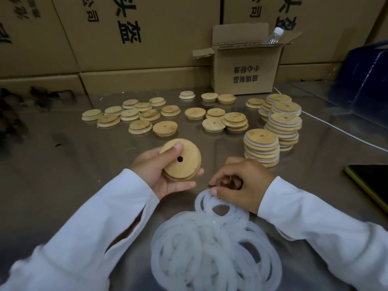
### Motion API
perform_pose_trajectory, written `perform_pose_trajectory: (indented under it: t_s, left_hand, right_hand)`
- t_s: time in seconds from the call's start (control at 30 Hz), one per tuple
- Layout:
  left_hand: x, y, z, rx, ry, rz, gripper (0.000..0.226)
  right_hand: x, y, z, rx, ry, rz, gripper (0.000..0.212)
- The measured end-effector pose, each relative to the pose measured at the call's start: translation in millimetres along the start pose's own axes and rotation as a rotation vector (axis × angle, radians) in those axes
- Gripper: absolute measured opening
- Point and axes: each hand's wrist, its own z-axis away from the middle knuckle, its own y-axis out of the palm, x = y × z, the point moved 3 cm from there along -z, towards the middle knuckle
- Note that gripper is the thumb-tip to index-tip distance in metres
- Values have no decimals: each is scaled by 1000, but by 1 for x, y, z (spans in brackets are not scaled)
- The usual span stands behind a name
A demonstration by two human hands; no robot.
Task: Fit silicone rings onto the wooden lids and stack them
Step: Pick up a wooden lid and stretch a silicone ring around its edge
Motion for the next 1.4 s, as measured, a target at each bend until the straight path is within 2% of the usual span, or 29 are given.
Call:
perform_pose_trajectory:
  t_s: [0.17, 0.3, 0.37, 0.57, 0.67, 0.8, 0.9, 1.17, 1.4]
  left_hand:
    - [9, -1, -7, -49, 71, -113, 37]
    - [12, -2, -9, -57, 94, -107, 37]
    - [13, -3, -10, -58, 90, -76, 39]
    - [15, 0, -10, -22, 11, -37, 22]
    - [17, 3, -10, 6, -6, -51, 20]
    - [21, 7, -8, 28, 21, -79, 14]
    - [24, 9, -8, 45, 30, -93, 13]
    - [26, 14, -6, 126, 88, -183, 37]
    - [26, 14, -8, 82, 59, -151, 15]
  right_hand:
    - [4, 1, 1, 5, 0, -17, 2]
    - [5, 1, 2, -60, 17, -181, 21]
    - [7, -2, 2, -85, 7, -279, 22]
    - [14, -18, 2, -412, -45, -637, 12]
    - [14, -19, 3, -482, 13, -728, 6]
    - [12, -12, 1, -498, 107, -710, 16]
    - [12, -7, 0, -500, 170, -685, 16]
    - [15, -7, 1, -516, 202, -696, 15]
    - [15, -7, 3, -484, 205, -683, 17]
